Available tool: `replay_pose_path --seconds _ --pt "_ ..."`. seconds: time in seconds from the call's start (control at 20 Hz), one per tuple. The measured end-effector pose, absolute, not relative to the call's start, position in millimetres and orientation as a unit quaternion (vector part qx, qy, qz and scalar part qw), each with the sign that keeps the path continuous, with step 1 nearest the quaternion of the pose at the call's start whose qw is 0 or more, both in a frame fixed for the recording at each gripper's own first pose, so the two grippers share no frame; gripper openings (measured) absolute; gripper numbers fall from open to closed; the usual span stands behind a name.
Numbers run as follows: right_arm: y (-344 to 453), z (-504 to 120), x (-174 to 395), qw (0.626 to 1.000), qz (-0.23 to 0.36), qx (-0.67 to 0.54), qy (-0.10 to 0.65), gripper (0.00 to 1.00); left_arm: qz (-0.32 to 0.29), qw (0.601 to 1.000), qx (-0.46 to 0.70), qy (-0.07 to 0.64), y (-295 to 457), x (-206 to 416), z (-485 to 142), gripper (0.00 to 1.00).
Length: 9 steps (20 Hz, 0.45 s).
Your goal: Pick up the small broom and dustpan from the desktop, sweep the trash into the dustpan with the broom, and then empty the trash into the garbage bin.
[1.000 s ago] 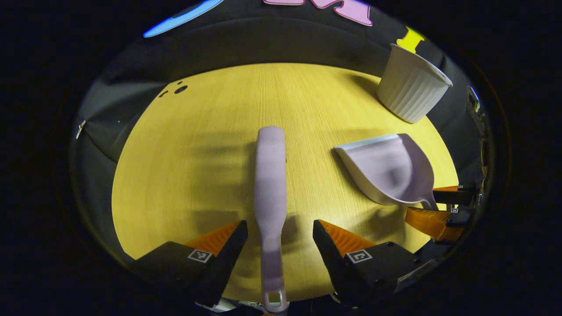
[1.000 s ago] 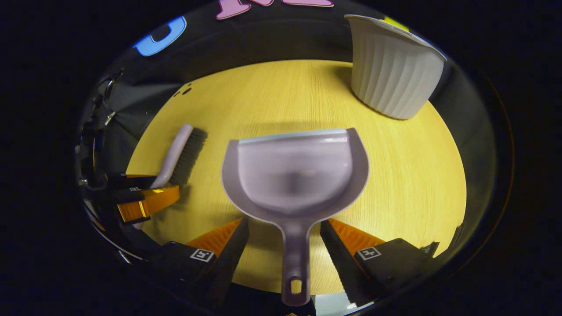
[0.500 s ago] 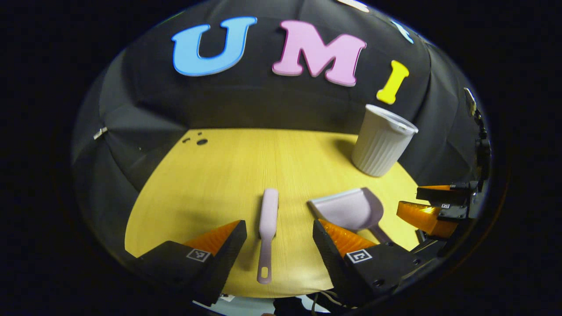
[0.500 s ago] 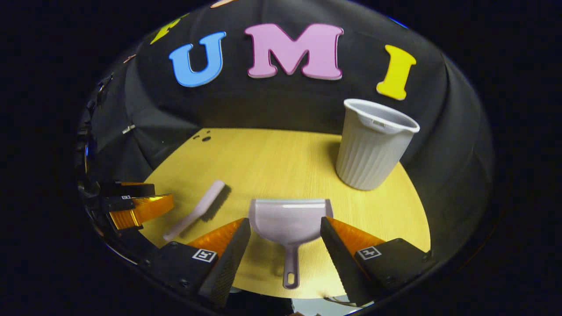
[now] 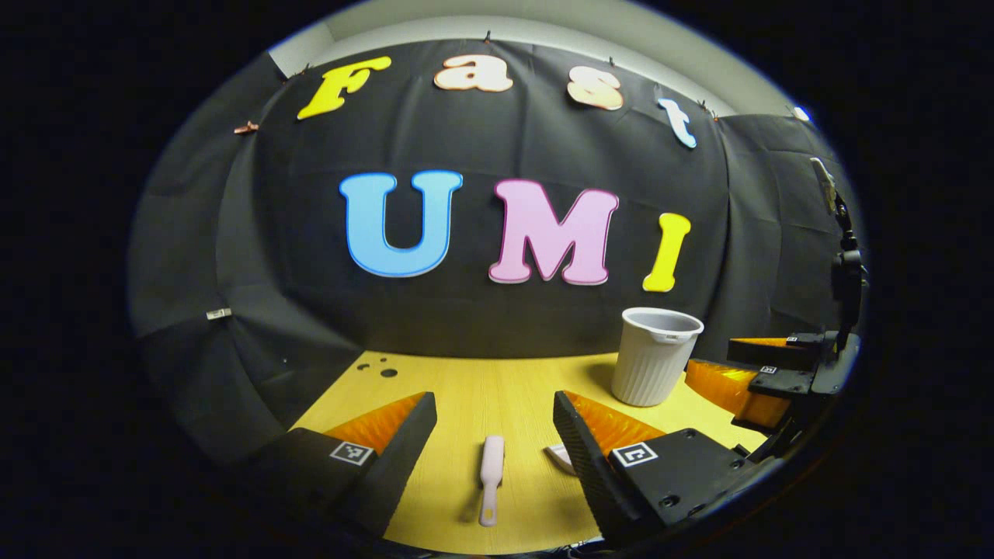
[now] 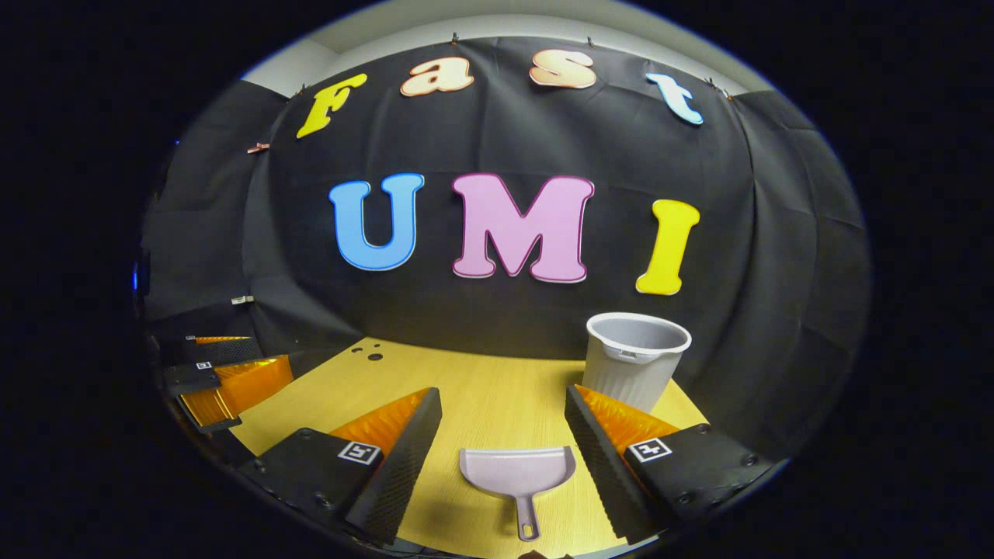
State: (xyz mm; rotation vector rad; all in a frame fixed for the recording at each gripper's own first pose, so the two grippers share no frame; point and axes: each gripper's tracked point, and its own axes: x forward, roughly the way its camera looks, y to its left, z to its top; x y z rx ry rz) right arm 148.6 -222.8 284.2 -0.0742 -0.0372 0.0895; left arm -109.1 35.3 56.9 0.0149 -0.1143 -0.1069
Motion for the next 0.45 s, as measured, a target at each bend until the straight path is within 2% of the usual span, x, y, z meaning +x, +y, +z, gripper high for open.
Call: replay_pose_path --seconds 0.2,0.45 --pt "-219 286 137 0.999 0.038 -0.010 -0.022 1.00 -0.053 0.995 0.018 -0.086 33 -121 54 0.96" --pt "-226 269 123 1.000 0.026 -0.002 -0.010 0.99 -0.069 0.995 0.010 -0.065 25 -118 40 0.95"
